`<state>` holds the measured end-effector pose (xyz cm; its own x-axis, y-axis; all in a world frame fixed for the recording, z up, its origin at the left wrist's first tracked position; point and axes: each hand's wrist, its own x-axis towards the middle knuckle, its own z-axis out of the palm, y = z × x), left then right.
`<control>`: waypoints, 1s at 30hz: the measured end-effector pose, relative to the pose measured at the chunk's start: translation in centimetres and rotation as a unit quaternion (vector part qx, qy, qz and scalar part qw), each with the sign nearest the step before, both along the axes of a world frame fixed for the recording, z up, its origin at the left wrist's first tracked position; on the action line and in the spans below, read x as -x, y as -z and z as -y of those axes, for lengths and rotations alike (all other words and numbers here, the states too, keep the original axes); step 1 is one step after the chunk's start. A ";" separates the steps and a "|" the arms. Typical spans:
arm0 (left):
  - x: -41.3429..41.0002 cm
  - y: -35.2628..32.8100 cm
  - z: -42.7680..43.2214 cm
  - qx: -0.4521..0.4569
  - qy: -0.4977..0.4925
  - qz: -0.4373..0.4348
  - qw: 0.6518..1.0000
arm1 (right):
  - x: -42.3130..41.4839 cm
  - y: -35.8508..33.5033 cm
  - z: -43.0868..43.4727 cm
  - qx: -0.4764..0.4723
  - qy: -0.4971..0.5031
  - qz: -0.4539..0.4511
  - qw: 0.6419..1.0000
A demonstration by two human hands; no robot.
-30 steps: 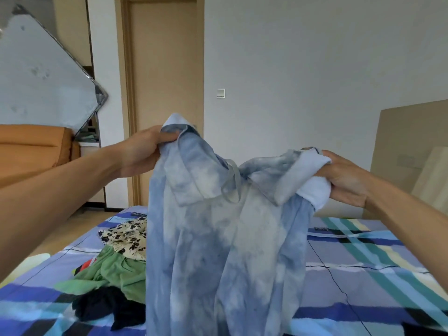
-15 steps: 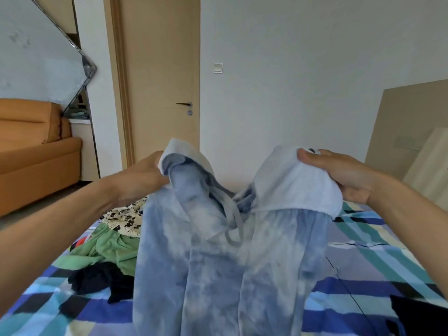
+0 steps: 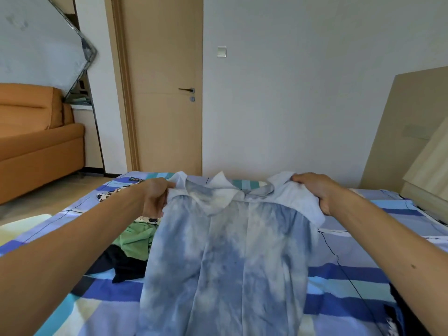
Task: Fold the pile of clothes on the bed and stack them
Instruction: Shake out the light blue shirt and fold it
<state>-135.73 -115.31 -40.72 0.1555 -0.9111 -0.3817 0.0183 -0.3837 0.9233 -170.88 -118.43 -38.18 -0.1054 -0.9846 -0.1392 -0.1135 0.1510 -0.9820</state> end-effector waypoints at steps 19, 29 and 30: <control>8.4 -5.2 -5.1 0.364 0.092 0.015 0.927 | -4.9 -4.2 -5.1 0.385 -0.072 0.069 0.917; 5.8 -6.8 -6.1 0.366 0.201 0.049 0.907 | -6.9 2.3 -3.5 0.156 -0.323 0.175 0.917; 5.5 -6.5 -6.0 0.356 0.218 0.092 0.904 | -7.5 1.5 -2.9 0.167 -0.294 0.159 0.928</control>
